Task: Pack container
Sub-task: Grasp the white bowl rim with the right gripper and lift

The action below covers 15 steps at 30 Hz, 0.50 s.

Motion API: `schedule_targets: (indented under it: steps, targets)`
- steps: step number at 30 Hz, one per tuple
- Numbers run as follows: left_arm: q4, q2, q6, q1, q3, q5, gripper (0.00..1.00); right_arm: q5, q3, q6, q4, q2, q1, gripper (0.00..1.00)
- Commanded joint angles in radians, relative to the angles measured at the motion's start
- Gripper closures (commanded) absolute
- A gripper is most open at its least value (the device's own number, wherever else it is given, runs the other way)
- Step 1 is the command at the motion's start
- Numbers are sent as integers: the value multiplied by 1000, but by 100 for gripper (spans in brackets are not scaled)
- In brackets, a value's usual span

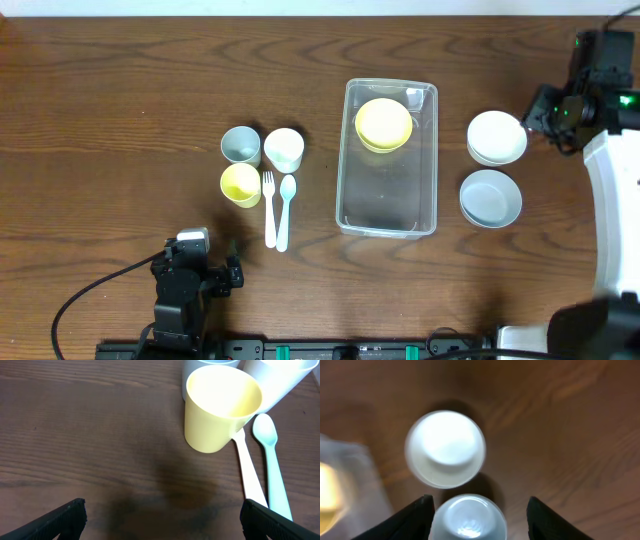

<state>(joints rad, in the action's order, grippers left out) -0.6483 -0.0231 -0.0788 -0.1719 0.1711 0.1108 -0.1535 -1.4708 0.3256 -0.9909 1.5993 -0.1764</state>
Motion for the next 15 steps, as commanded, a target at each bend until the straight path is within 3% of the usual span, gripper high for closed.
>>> schedule_targets:
  steps: [1,11,15]
  targets:
    - [-1,6,-8,5,-11,1,2,74,105,-5,77,72,-50,40]
    - [-1,6,-8,5,-11,1,2,160,154,-20,298,324,-59,43]
    - [-1,6,-8,5,-11,1,2,173,154,11,309,372,-59,58]
